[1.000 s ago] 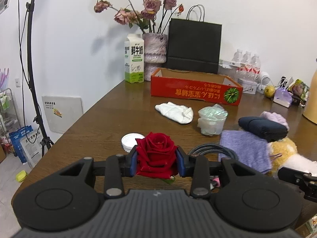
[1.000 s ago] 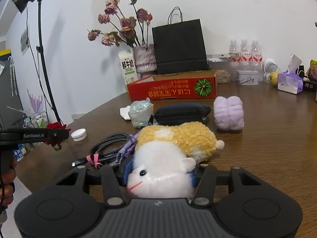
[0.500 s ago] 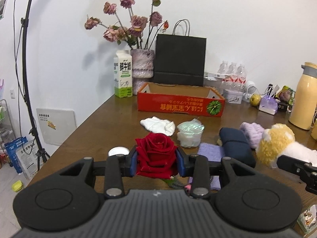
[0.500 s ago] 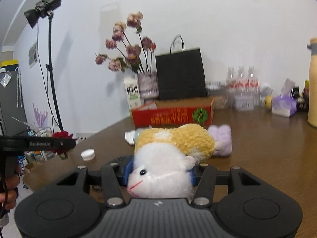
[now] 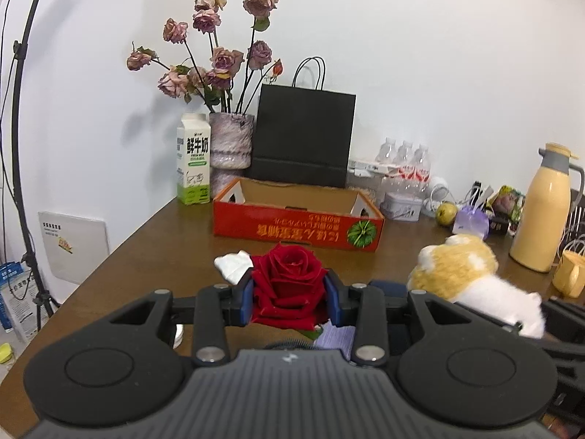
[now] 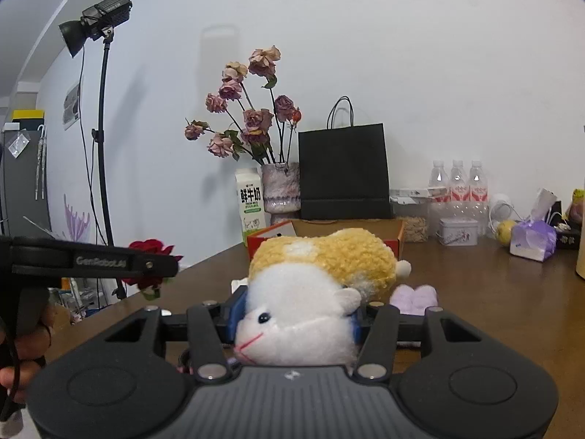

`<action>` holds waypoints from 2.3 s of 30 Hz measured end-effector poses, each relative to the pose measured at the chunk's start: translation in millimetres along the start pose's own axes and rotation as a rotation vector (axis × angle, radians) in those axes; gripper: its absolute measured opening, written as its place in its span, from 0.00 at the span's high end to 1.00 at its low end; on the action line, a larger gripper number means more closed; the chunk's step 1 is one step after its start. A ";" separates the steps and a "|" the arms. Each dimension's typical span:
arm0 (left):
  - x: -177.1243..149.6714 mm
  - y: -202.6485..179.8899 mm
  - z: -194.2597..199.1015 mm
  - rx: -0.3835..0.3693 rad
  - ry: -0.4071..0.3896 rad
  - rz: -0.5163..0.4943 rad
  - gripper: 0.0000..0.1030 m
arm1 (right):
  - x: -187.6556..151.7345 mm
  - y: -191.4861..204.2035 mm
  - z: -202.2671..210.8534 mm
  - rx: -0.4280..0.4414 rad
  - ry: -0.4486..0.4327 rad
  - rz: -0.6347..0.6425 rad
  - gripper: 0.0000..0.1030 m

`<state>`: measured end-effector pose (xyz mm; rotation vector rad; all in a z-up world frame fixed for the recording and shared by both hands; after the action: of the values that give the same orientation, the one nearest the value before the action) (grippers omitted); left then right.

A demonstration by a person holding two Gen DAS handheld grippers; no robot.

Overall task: Organize objects
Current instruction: 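Lower the rose into the red cardboard box with the left tool while the right tool releases the sheep there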

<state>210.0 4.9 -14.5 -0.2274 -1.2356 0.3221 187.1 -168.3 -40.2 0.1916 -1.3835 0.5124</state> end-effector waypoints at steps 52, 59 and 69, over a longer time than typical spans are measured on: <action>156.9 -20.9 -251.9 0.056 -0.083 0.147 0.65 | 112.6 -92.4 -263.7 -0.117 -0.059 -0.058 0.52; 157.4 -10.7 -303.8 0.111 -0.060 0.167 0.65 | 110.6 -103.7 -309.2 -0.142 -0.021 -0.054 0.51; 141.6 4.6 -359.9 0.172 0.018 0.162 0.66 | 82.9 -133.2 -371.4 -0.164 0.098 -0.093 0.51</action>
<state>592.4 61.7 -4.2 -0.1822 -1.1671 0.5627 584.6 -108.8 -9.2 0.0952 -1.3081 0.3250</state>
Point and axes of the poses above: each gripper's, at about its wrist camera, not at the fingertips, and z roughly against the way its jaws point, y to its left, x to its top, the point moved 9 cm from there along -z, roughly the way its jaws point, and after that the axes turned 15 degrees about z, right-handed, at the moved point
